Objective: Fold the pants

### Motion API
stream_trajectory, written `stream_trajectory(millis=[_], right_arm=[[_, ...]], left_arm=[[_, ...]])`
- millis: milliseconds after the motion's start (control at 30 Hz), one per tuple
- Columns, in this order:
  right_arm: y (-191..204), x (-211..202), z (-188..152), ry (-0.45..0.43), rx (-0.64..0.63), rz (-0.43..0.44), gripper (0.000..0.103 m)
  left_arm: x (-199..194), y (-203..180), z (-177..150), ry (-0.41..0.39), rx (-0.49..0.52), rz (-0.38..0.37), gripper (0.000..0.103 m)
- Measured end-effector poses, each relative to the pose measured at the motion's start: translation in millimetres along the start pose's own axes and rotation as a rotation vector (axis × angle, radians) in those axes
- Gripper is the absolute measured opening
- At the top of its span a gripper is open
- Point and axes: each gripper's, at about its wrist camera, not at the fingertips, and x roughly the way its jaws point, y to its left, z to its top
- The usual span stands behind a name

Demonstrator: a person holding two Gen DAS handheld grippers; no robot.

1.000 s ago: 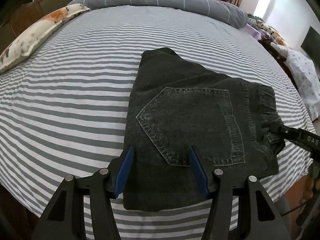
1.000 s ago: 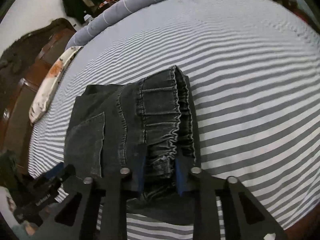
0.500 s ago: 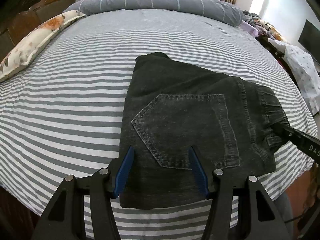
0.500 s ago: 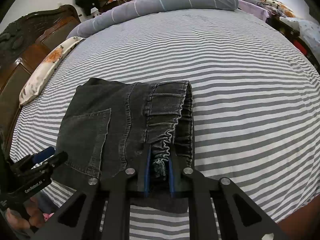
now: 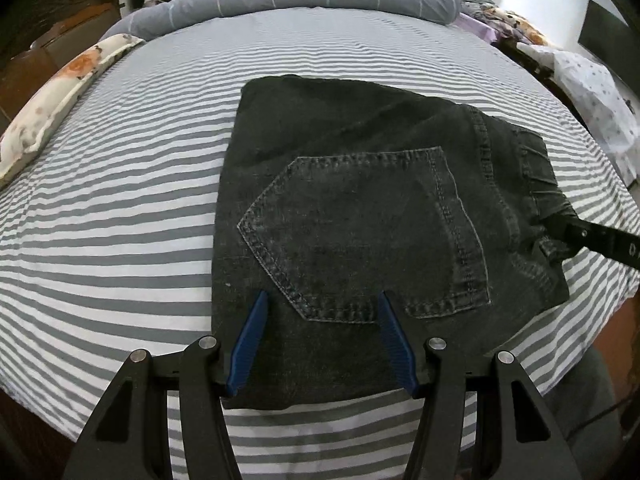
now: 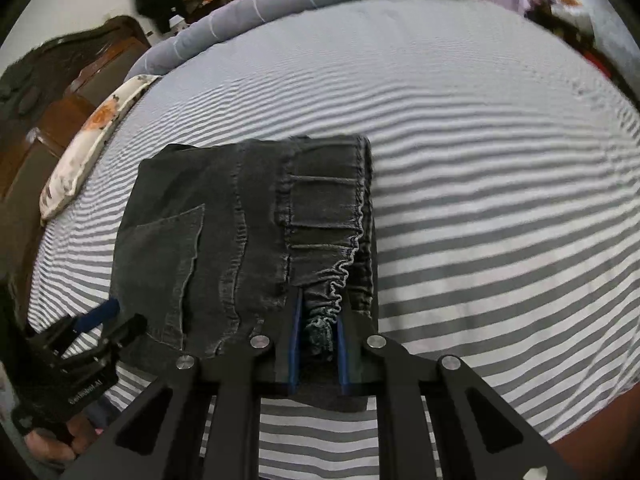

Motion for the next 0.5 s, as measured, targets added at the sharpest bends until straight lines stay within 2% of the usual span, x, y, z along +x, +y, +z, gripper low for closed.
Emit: stream_trajectory(millis=[167, 267, 333, 400, 500], right_arm=[[-7.4, 2.7, -0.4, 0.002, 0.023, 0.036, 0.02], [-13.9, 0.7, -2.4, 0.0, 0.06, 0.065, 0.029], [-16.9, -3.2, -1.9, 0.003, 0.073, 0.067, 0.039], [-17.9, -10.6, -0.4, -0.013, 0.077, 0.07, 0.039], [-8.6, -24.4, 5.9, -0.055, 0.039, 0.052, 0.039]], left_arm=[[1.7, 0.8, 0.6, 0.001, 0.006, -0.008, 0.058], [-3.1, 7.8, 3.2, 0.0, -0.024, -0.045, 0.058], [-8.8, 17.9, 8.4, -0.01, -0.073, -0.092, 0.058], [-13.5, 25.7, 17.9, -0.027, -0.108, -0.115, 0.058], [-14.3, 31.3, 37.2, -0.054, -0.116, -0.111, 0.058]])
